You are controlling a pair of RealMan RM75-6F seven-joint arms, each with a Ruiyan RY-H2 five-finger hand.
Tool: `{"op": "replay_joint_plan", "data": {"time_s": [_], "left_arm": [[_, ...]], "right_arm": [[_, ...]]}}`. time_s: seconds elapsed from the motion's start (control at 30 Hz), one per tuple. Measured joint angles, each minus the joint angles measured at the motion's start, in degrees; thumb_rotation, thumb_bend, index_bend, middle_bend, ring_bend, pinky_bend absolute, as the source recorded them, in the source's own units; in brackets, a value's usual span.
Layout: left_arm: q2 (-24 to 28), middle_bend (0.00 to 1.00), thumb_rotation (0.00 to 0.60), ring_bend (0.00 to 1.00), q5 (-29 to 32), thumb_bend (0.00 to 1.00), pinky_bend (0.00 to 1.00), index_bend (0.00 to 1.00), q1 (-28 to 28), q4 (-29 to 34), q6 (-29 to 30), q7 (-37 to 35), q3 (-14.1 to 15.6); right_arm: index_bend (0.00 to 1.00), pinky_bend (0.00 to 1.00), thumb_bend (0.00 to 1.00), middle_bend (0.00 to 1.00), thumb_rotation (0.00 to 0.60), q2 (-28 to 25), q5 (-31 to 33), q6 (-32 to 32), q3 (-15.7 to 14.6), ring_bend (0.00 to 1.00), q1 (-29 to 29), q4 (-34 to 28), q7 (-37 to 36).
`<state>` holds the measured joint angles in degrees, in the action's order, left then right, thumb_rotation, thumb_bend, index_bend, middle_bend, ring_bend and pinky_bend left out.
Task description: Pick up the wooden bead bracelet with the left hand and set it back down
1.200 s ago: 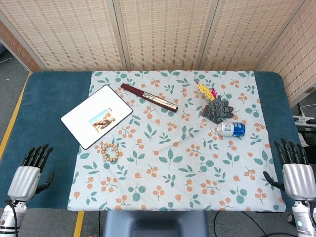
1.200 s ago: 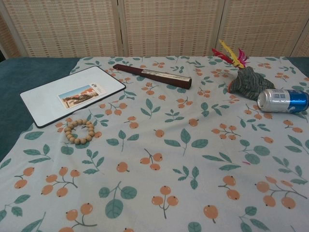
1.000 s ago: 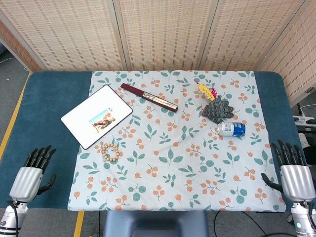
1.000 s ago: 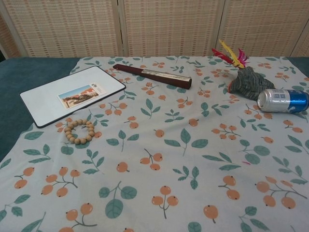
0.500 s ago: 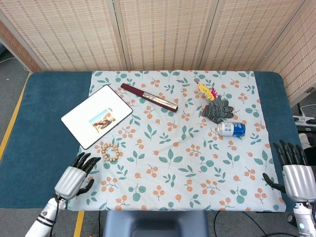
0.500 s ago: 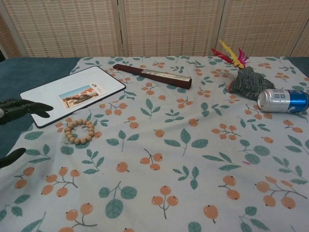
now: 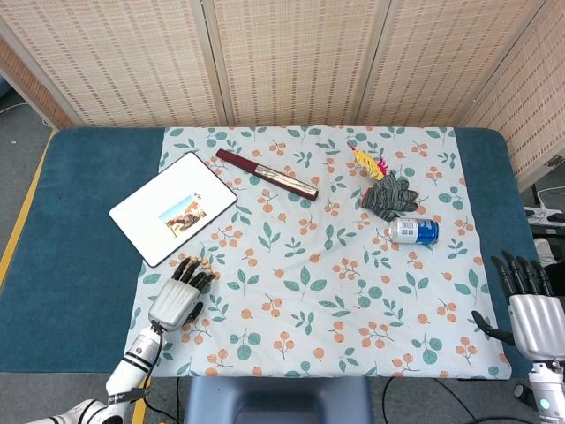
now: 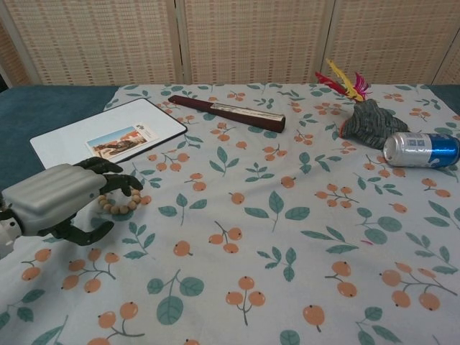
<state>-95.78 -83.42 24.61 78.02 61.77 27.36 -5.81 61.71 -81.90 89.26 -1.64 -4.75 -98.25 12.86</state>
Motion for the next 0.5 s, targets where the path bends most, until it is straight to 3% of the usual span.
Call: {"op": "replay_joint_plan", "data": {"time_s": [0.5], "left_arm": [[-3.5, 0.42, 0.6, 0.19, 3.3, 0.49, 0.0, 0.4, 1.5, -6.4, 0.6, 7.3, 0.7]], "right_arm": [[0.0, 0.0, 0.18, 0.0, 0.435, -1.0, -0.9, -1.7, 0.8, 0.0, 1.0, -1.1, -0.8]]}}
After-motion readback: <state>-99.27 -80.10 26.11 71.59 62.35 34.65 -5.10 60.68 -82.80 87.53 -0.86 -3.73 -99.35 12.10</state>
